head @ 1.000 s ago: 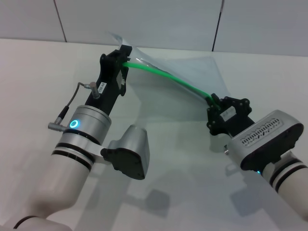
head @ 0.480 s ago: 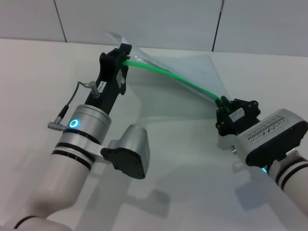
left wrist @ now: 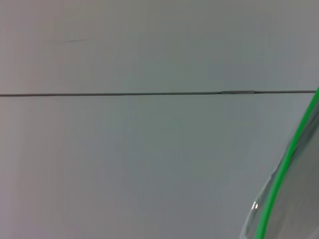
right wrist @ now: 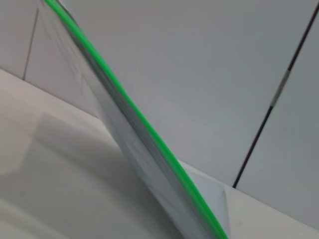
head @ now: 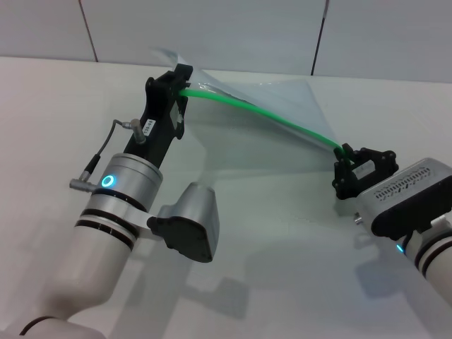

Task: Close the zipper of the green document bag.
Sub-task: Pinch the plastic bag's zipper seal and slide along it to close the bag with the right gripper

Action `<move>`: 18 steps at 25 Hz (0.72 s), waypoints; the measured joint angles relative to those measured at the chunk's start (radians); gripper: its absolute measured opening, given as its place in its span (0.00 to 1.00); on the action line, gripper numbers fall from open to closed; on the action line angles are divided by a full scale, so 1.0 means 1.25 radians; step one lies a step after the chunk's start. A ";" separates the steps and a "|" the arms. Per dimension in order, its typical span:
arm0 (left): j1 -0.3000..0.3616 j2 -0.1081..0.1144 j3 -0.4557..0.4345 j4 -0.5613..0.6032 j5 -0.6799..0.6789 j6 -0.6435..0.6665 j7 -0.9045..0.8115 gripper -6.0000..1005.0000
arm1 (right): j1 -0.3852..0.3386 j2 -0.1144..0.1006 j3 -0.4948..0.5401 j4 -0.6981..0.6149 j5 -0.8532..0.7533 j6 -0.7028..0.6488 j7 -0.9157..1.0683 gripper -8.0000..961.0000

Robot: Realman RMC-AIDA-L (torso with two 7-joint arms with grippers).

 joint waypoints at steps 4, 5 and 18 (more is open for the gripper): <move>-0.001 0.000 0.000 -0.001 0.000 0.002 0.000 0.09 | 0.000 0.000 0.000 0.006 0.008 -0.005 0.000 0.13; -0.001 0.000 0.000 -0.001 0.000 0.003 0.000 0.09 | 0.000 0.000 0.000 0.009 0.008 -0.008 0.000 0.13; -0.002 0.000 0.000 -0.003 0.002 0.004 0.002 0.09 | 0.000 0.000 0.001 0.016 0.011 -0.014 0.000 0.14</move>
